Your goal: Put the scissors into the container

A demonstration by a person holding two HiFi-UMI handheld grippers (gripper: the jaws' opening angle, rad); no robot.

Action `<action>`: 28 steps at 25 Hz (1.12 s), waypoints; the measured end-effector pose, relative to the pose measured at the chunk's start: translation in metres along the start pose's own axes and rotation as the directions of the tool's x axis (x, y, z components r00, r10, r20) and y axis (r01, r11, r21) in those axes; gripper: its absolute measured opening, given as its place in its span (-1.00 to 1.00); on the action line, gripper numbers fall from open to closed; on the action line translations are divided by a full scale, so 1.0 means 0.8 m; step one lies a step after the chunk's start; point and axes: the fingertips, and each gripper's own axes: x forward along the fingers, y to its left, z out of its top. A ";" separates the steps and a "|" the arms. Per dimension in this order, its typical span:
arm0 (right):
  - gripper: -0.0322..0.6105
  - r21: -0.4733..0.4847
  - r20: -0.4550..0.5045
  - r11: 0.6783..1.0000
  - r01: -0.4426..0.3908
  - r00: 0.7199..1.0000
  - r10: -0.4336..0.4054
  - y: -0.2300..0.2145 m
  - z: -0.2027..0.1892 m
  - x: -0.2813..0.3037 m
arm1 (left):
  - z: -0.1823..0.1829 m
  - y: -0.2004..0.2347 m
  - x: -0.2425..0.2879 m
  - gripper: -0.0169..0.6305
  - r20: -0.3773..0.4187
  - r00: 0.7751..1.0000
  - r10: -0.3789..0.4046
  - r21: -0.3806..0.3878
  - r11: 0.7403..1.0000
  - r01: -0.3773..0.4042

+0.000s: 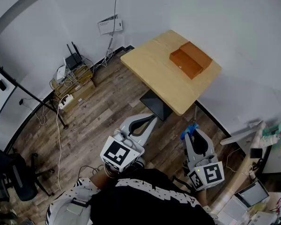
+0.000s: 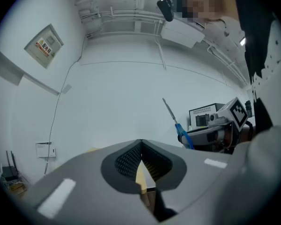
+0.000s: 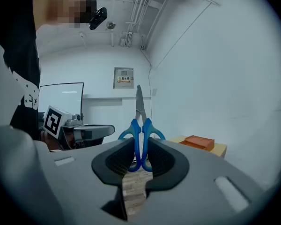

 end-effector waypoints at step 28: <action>-0.58 0.021 -0.013 0.993 0.119 0.993 -0.119 0.027 0.001 0.107 | -0.013 0.104 0.003 -0.94 0.015 0.992 -0.124 -0.025 0.992 0.124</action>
